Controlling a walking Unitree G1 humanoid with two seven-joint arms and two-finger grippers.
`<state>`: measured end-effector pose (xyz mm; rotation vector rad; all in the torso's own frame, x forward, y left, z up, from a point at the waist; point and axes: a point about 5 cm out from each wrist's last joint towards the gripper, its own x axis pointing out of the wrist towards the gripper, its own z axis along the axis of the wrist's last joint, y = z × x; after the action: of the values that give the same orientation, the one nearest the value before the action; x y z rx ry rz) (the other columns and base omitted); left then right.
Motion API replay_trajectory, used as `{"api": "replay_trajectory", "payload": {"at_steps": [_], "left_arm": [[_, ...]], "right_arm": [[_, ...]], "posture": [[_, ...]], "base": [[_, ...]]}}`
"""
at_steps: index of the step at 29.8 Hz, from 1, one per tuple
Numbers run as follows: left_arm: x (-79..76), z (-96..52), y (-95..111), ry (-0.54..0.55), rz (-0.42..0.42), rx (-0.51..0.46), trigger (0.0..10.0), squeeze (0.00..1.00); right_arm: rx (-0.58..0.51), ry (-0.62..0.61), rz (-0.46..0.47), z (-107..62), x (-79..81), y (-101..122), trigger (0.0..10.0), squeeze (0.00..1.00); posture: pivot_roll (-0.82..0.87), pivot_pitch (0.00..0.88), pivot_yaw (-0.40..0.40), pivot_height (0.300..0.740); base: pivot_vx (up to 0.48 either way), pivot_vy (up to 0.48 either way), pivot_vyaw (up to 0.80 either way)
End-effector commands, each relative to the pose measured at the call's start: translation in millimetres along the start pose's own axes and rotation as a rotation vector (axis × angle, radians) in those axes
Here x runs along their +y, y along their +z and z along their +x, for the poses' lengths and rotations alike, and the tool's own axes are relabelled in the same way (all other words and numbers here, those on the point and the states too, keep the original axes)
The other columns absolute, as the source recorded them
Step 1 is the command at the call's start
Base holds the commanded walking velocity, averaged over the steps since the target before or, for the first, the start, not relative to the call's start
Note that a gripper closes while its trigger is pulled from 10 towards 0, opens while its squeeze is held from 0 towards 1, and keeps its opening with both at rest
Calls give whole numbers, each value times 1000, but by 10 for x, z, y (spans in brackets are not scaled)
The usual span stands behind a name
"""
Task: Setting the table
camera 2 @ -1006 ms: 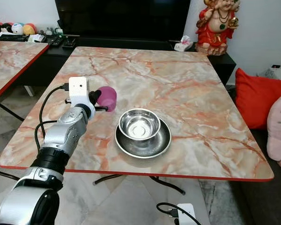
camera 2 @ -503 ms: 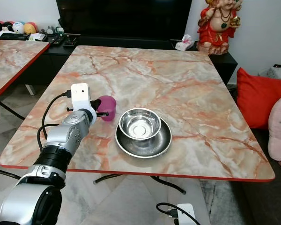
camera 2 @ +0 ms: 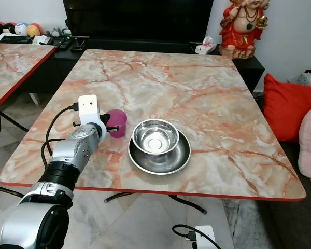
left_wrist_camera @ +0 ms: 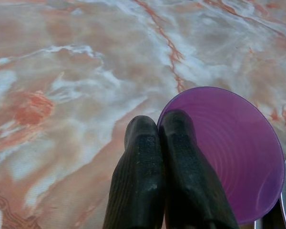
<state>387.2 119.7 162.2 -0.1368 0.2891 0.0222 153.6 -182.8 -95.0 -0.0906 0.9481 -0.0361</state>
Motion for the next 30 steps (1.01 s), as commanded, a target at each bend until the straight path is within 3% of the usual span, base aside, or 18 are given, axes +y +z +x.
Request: {"api": "replay_trajectory", "payload": {"at_steps": [1, 11, 19, 26, 30], "left_arm": [[-38, -11, 54, -12, -12, 5, 10000, 0], [-14, -149, 54, -28, 6, 17, 10000, 0], [-14, -212, 7, -43, 1, 56, 10000, 0], [-61, -245, -3, -78, -59, 81, 10000, 0], [-75, -252, 33, -77, -31, 70, 10000, 0]], "right_arm": [[14, -3, -1, -7, -14, -32, 10000, 0], [16, -1, -6, -5, -17, -28, 10000, 0], [15, -1, -9, -3, -18, -21, 10000, 0], [15, -1, -7, -3, -14, -21, 10000, 0], [15, -1, -6, -3, -12, -23, 10000, 0]], "posture": [[39, 4, -26, 740], [44, 8, -28, 740], [46, 7, -27, 740], [45, 7, -26, 740], [44, 9, -24, 740]], "base": [[0, 0, 0], [0, 0, 0], [0, 0, 0], [0, 0, 0], [0, 0, 0]]}}
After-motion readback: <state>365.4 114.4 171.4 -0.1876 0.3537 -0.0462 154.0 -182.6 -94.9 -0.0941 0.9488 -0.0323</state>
